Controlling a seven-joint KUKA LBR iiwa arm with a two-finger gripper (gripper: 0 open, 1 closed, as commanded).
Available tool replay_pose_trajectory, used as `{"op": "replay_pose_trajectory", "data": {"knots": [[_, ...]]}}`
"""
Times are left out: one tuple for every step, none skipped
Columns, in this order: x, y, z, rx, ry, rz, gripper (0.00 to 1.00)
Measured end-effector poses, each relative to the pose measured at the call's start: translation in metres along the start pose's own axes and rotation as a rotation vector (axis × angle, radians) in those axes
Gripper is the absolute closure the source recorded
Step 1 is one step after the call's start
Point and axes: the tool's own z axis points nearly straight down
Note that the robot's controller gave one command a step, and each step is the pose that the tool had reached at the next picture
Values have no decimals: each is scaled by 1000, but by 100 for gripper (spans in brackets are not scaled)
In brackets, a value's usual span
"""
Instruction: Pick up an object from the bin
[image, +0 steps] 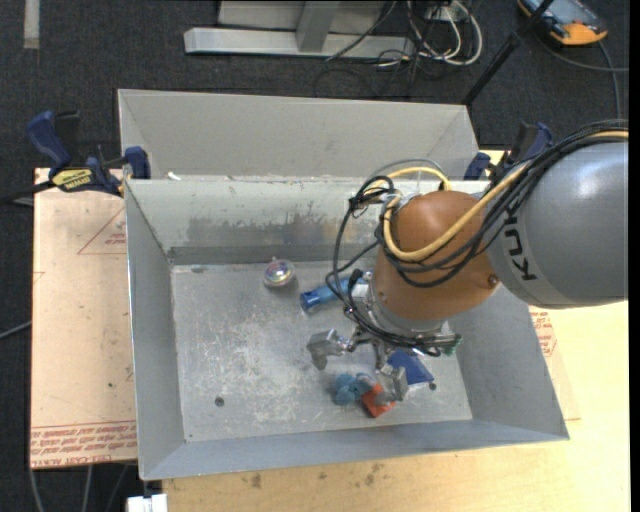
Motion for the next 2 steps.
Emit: {"op": "replay_pose_trajectory", "data": {"knots": [[-1, 1, -1, 0, -2, -2, 100], [-43, 24, -180, 8, -11, -2, 100]]}}
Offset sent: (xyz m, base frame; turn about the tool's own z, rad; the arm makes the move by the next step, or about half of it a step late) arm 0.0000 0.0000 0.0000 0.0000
